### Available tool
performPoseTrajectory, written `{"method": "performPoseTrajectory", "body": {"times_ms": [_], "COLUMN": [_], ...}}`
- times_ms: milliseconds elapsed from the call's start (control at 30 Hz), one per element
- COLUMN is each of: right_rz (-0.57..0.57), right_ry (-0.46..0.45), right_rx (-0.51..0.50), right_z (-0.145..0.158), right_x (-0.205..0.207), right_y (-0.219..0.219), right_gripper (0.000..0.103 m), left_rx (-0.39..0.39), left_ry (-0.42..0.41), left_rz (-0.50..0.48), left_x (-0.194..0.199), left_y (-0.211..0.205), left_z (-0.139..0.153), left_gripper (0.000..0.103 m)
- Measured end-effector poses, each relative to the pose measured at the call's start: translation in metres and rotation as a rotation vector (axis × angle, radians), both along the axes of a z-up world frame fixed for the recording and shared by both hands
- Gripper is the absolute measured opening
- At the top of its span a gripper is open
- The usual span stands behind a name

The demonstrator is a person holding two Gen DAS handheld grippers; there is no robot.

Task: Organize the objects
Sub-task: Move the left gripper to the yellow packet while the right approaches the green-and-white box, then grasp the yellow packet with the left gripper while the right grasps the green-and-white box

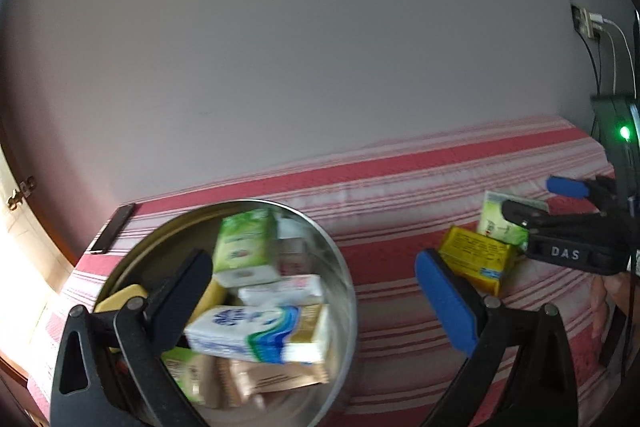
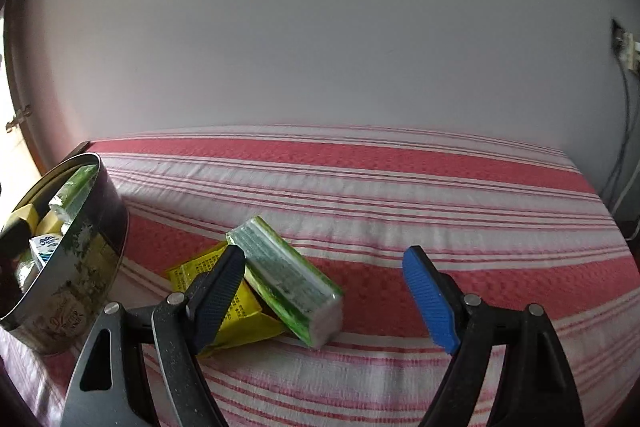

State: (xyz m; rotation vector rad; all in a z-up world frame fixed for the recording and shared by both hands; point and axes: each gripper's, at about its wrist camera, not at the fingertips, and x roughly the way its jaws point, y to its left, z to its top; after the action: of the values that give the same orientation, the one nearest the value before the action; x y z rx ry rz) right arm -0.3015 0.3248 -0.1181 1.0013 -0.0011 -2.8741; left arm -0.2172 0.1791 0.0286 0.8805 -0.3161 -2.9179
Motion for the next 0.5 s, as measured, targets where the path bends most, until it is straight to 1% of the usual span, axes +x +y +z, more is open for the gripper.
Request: {"method": "performPoseTrajectory", "body": {"times_ms": [67, 167, 200, 233, 267, 300, 333, 400, 433, 500], "right_rz": [0.04, 0.101, 0.103, 0.106, 0.11, 0.117, 0.117, 0.091, 0.055, -0.006], "right_ry": [-0.029, -0.118, -0.127, -0.116, -0.115, -0.119, -0.116, -0.087, -0.074, -0.058], "right_rx": [-0.008, -0.076, -0.08, -0.084, -0.082, -0.081, -0.076, -0.053, -0.037, -0.054], "right_z": [-0.002, -0.015, -0.016, -0.015, -0.014, -0.015, -0.016, -0.012, -0.011, -0.009], "right_x": [-0.005, -0.017, -0.017, -0.015, -0.013, -0.012, -0.011, -0.005, -0.003, 0.001], "right_y": [-0.001, 0.006, 0.006, 0.006, 0.005, 0.005, 0.005, 0.006, 0.01, 0.025], "right_gripper": [0.083, 0.081, 0.066, 0.058, 0.045, 0.036, 0.035, 0.029, 0.029, 0.029], "left_rx": [0.003, 0.009, 0.012, 0.017, 0.024, 0.03, 0.037, 0.04, 0.036, 0.029], "left_ry": [-0.005, -0.008, -0.009, -0.008, -0.008, -0.009, -0.01, -0.014, -0.022, -0.044], "left_rz": [-0.005, 0.001, 0.005, 0.006, 0.005, 0.001, -0.006, -0.023, -0.035, -0.056], "left_x": [-0.003, -0.007, -0.009, -0.011, -0.013, -0.015, -0.017, -0.022, -0.025, -0.031], "left_y": [0.007, 0.009, 0.01, 0.011, 0.014, 0.015, 0.019, 0.029, 0.037, 0.048], "left_z": [-0.004, -0.009, -0.01, -0.011, -0.012, -0.012, -0.013, -0.017, -0.02, -0.027], "left_gripper": [0.103, 0.103, 0.103, 0.103, 0.103, 0.103, 0.103, 0.103, 0.103, 0.103]}}
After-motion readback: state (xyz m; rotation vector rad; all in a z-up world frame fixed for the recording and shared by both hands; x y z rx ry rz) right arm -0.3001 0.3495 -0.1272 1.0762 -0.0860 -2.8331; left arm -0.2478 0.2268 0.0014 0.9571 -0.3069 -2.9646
